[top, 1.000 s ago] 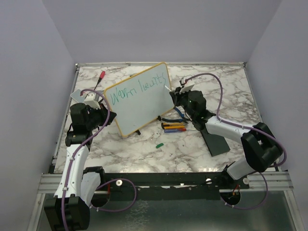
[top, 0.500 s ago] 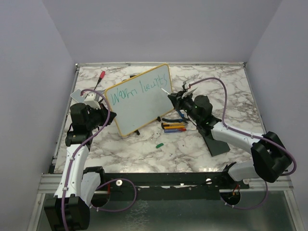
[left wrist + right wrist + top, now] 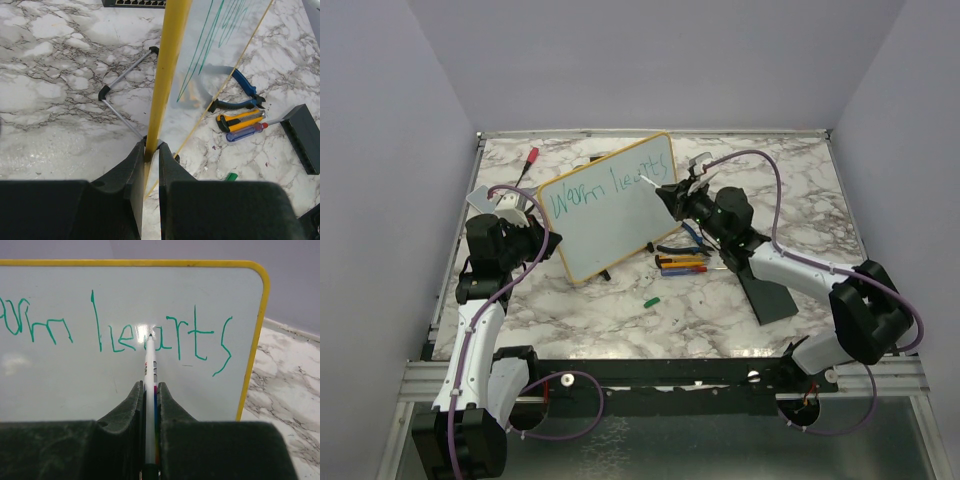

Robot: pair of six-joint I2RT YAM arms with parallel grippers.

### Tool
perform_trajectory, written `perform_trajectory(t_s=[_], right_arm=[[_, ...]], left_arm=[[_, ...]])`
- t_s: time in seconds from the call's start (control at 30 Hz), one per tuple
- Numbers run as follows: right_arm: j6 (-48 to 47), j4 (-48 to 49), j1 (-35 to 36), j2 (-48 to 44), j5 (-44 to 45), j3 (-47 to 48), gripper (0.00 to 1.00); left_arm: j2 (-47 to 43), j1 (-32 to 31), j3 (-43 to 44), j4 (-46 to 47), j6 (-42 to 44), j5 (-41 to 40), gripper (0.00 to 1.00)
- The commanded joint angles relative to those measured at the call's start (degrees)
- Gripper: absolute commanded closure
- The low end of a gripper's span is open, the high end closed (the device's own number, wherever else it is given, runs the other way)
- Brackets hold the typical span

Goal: Write a sentence on the whiteboard

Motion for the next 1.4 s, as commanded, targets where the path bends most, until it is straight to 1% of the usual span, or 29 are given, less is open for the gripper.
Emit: perform_trajectory(t_s=[0.0, 0.83, 1.23, 1.37], right_arm=[[0.2, 1.1, 0.4, 1.8, -1.3, 2.2, 0.99], [-0.4, 0.4, 0.5, 4.4, -2.3, 4.0, 0.99], [0.2, 0.8, 0.5, 4.2, 2.2, 4.2, 0.99], [0.3, 0.8, 0.5, 4.1, 2.4, 4.0, 0.99]], left_arm=[[-0.5, 0.4, 0.0, 0.8, -0.1, -2.5, 1.0], [-0.3, 0.3, 0.0, 0.9, -0.1, -2.5, 1.0], [-0.4, 0.3, -0.1, 0.8, 0.0, -2.4, 1.0], [-0.4, 0.3, 0.0, 0.8, 0.0, -2.4, 1.0]])
